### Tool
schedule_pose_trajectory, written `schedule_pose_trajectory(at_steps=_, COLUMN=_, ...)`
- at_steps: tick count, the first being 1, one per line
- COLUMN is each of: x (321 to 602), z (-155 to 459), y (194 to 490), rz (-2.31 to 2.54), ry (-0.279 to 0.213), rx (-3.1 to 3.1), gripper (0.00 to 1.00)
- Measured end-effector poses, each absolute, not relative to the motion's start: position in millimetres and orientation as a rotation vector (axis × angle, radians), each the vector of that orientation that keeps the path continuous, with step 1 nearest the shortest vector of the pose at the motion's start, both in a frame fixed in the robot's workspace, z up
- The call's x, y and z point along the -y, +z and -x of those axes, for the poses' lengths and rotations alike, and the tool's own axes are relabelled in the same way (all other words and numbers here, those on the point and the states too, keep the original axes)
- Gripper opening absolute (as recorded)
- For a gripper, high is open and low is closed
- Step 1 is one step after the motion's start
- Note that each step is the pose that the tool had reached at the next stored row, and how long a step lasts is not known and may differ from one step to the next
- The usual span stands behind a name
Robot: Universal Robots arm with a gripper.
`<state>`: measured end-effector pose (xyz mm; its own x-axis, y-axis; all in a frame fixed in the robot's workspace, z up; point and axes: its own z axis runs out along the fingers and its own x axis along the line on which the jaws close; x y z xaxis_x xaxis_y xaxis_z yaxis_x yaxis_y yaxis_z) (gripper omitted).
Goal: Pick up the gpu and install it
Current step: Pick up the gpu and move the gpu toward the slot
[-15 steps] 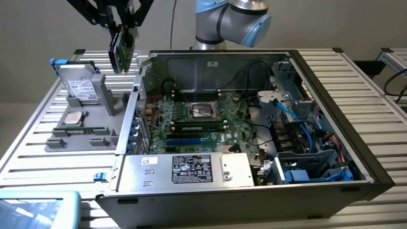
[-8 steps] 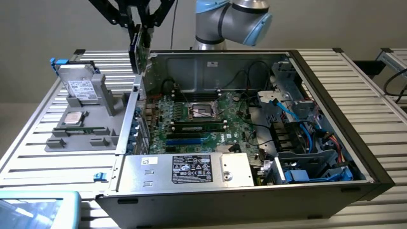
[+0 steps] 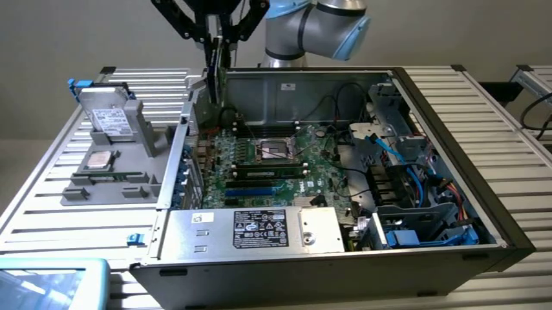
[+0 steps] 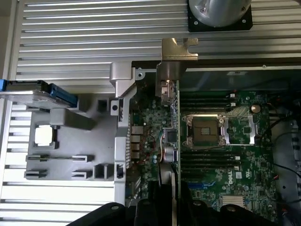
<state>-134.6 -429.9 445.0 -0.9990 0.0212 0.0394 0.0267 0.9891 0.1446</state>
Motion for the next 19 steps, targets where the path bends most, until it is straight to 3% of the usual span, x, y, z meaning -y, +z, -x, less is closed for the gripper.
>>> schedule_pose_trajectory(at_steps=19, x=430, z=54, y=437, rz=0.037, ry=-0.229, rx=3.095, gripper=0.28)
